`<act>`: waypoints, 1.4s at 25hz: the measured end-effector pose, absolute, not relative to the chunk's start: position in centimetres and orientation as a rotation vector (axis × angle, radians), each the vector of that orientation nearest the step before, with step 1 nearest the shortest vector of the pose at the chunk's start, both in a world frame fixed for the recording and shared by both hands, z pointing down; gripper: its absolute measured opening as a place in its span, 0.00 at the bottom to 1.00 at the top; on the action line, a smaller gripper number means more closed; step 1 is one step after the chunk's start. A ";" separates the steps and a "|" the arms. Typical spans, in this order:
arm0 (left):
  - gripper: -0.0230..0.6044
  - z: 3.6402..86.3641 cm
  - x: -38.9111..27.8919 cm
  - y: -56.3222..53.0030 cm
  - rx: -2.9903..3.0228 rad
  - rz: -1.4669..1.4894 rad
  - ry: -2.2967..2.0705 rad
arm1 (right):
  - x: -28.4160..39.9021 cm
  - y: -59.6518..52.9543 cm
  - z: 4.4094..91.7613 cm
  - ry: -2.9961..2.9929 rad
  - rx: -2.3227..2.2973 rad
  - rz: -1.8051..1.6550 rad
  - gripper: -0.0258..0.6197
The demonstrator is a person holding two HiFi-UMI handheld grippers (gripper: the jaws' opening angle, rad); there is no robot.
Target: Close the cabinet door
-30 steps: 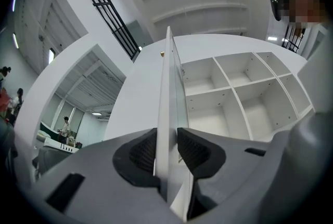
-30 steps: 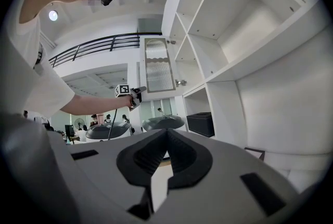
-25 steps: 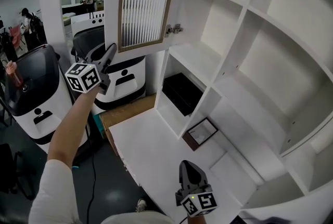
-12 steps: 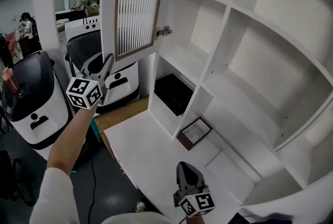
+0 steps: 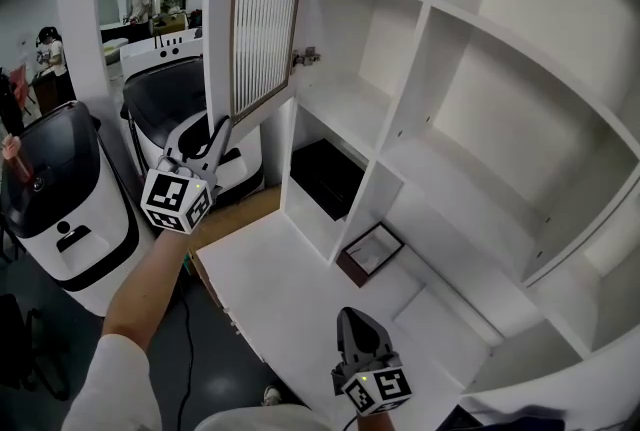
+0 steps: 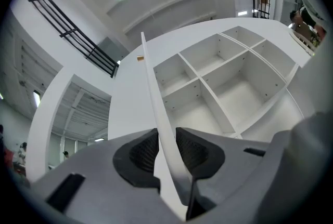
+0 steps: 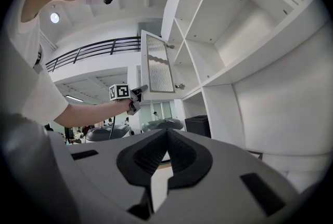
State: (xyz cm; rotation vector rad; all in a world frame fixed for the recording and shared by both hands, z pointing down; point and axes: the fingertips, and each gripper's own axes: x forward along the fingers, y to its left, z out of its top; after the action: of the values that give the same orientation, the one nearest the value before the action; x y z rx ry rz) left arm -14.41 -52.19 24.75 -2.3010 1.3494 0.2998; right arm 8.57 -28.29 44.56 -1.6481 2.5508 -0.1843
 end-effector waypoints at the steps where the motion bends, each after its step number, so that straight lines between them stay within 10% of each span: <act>1: 0.18 24.8 -13.9 -51.9 -2.289 0.292 1.348 | 8.6 -28.3 44.5 2.549 -1.648 -0.183 0.04; 35: 0.36 25.2 10.0 -51.0 -2.318 0.019 1.054 | 15.6 -27.0 47.0 2.389 -1.780 -0.270 0.04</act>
State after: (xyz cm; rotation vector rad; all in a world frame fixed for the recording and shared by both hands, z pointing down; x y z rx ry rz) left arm 9.95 -51.04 25.16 -2.3179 1.0540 0.0189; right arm 15.62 -27.00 46.98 -1.7802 2.3891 -0.2704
